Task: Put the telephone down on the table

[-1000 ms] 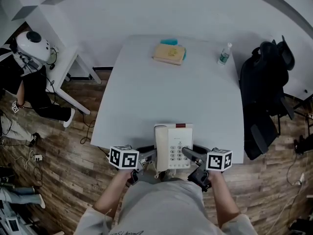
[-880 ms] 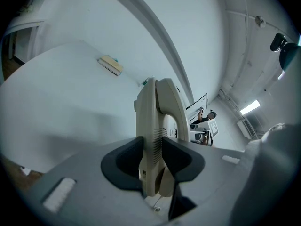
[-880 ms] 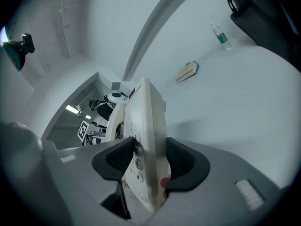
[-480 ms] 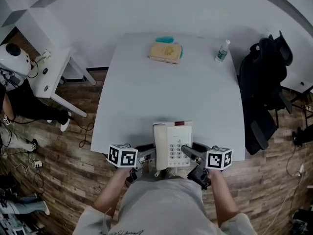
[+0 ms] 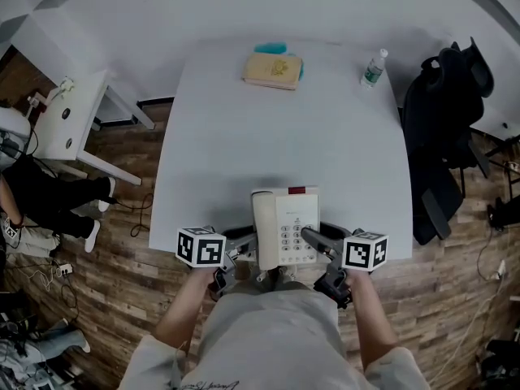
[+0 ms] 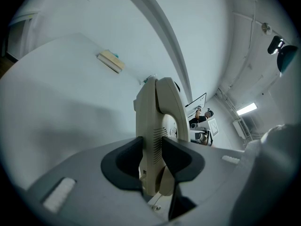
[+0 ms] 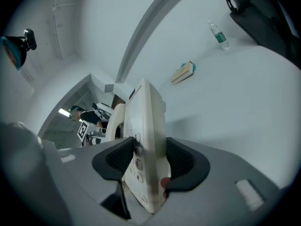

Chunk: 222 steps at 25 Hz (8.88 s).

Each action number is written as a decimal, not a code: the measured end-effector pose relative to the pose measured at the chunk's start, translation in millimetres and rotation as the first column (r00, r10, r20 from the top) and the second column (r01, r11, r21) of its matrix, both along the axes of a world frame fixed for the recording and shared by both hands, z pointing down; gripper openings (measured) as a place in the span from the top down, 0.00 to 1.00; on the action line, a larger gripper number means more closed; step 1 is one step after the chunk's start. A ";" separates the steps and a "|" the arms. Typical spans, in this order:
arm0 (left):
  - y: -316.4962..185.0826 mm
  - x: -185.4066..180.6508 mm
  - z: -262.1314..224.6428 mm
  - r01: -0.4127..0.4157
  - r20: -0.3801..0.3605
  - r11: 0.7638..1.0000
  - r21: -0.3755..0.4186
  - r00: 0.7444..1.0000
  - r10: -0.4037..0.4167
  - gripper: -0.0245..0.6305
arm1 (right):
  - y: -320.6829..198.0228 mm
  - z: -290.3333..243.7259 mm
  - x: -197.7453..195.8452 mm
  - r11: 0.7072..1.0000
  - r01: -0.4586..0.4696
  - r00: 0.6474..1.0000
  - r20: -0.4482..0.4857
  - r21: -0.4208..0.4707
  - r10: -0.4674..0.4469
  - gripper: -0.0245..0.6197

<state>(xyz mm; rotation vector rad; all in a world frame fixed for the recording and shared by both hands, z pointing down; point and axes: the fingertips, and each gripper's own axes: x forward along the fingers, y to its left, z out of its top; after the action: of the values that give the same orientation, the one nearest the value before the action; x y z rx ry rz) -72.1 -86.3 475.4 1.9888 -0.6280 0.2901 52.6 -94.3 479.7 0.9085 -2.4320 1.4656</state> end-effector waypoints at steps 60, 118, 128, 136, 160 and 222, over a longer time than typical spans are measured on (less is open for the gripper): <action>-92.0 16.7 90.2 -0.071 -0.023 0.989 -0.130 0.997 0.068 0.74 | -77.4 92.7 18.2 0.983 -0.088 0.995 0.026 -0.163 0.094 0.61; -96.1 18.8 146.7 -0.023 -0.079 0.968 -0.248 0.997 0.003 0.74 | -91.7 138.7 18.1 0.978 -0.079 0.996 -0.064 -0.191 0.068 0.61; -97.5 20.0 147.8 -0.019 -0.064 0.969 -0.244 0.998 0.003 0.74 | -93.6 143.1 20.6 0.977 -0.083 0.996 -0.051 -0.198 0.074 0.61; -98.5 19.5 148.4 -0.018 -0.037 0.973 -0.230 0.999 0.010 0.74 | -93.1 147.9 22.8 0.976 -0.084 0.992 -0.106 -0.200 0.063 0.61; -102.7 4.4 147.6 0.025 0.005 0.975 -0.221 1.000 -0.024 0.70 | -84.8 149.1 21.3 0.971 -0.097 0.995 -0.019 -0.217 0.095 0.56; 14.3 23.8 7.3 0.005 0.294 0.954 0.299 0.951 -0.097 0.94 | 12.0 6.2 1.5 0.982 0.034 0.967 -0.253 0.184 0.014 0.95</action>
<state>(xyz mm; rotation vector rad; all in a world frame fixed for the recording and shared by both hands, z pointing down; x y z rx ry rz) -48.4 -71.9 482.7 2.2289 -0.9665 0.5039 54.2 -82.2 485.8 1.0466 -2.4044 1.0547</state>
